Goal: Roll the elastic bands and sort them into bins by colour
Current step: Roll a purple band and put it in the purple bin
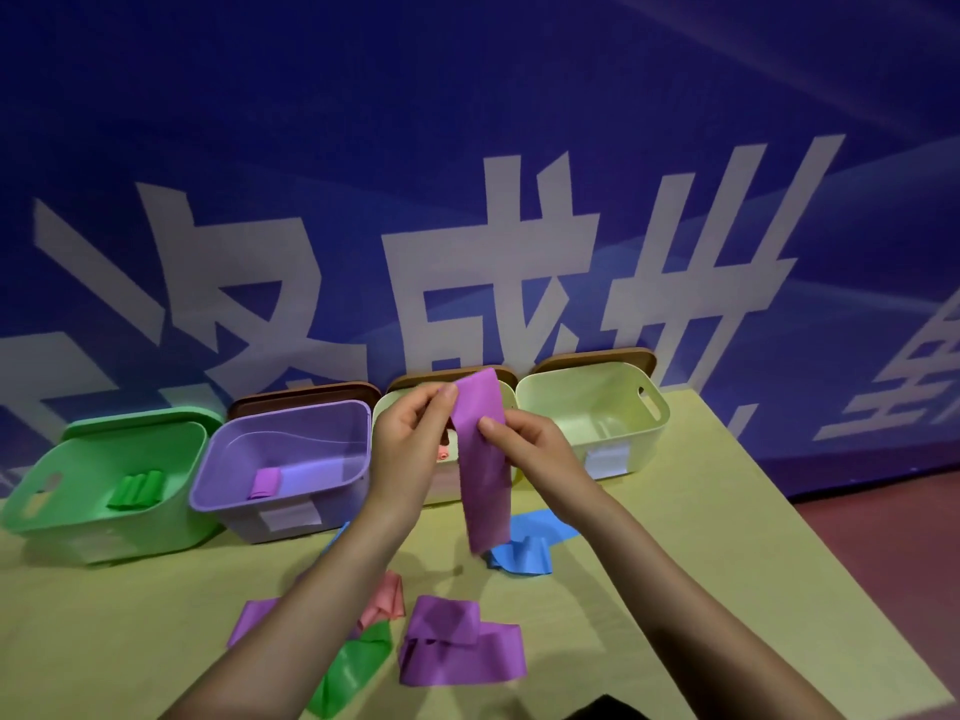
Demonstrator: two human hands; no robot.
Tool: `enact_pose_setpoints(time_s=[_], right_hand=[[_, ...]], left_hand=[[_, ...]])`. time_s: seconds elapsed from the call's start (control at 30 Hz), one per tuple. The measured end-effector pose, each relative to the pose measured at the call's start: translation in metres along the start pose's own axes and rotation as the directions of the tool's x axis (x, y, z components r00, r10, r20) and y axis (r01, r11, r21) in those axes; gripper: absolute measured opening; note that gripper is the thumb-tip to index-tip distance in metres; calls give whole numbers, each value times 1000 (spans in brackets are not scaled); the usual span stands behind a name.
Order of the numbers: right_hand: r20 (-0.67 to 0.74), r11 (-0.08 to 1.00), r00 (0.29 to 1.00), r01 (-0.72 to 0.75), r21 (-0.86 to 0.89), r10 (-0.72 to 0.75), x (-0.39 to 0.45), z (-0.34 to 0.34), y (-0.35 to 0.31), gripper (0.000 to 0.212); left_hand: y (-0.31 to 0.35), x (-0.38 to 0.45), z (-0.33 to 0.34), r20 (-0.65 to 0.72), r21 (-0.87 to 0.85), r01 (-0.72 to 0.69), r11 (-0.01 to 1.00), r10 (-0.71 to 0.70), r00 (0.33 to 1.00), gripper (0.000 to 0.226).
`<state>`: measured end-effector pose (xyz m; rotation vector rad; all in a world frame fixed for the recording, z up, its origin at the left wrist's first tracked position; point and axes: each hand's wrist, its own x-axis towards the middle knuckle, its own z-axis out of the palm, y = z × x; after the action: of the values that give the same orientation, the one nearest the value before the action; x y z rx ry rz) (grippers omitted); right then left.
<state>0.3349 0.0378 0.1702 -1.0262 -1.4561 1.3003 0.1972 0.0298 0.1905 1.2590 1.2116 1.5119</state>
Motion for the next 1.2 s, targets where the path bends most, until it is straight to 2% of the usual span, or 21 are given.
enact_pose_setpoints(time_s=[0.1,0.2,0.3,0.4,0.47,0.57,0.7,0.93,1.1,1.2], right_hand=[[-8,1000,1000,-6,-1,6,-1,7,-3,20],[-32,999,999,36,-15,-37,4,11,-8,19],[3,995,995,95,-32,-95,8,13,-9,18],[56,998,997,61,17,-62,7,16,-6,14],[110,995,994,-26,97,15,4,19,1,9],[157,971,979,-160,177,133,1,22,17,12],[202,960,960,-229,160,195,-3,18,26,10],[180,966,950,-259,-9,257,-12,-5,54,17],[175,966,950,-253,-47,257,-19,-14,69,19],[158,972,959,-234,-33,236,-20,-16,75,16]], left_hand=[[2,4,-3,-71,-174,79,982,-93,993,18],[-1,4,-3,-32,-282,163,945,-179,983,16],[-9,0,-4,27,-283,258,924,-261,965,21],[-13,1,-5,47,-334,311,890,-314,948,30],[-10,6,-7,29,-437,303,847,-323,946,32],[-3,17,-15,-21,-536,260,803,-321,947,31],[-7,31,-38,-60,-604,246,758,-351,934,45],[-5,41,-73,-197,-763,87,640,-358,913,37],[-18,44,-85,-202,-798,68,599,-372,906,29],[-25,48,-84,-220,-795,69,602,-393,893,32]])
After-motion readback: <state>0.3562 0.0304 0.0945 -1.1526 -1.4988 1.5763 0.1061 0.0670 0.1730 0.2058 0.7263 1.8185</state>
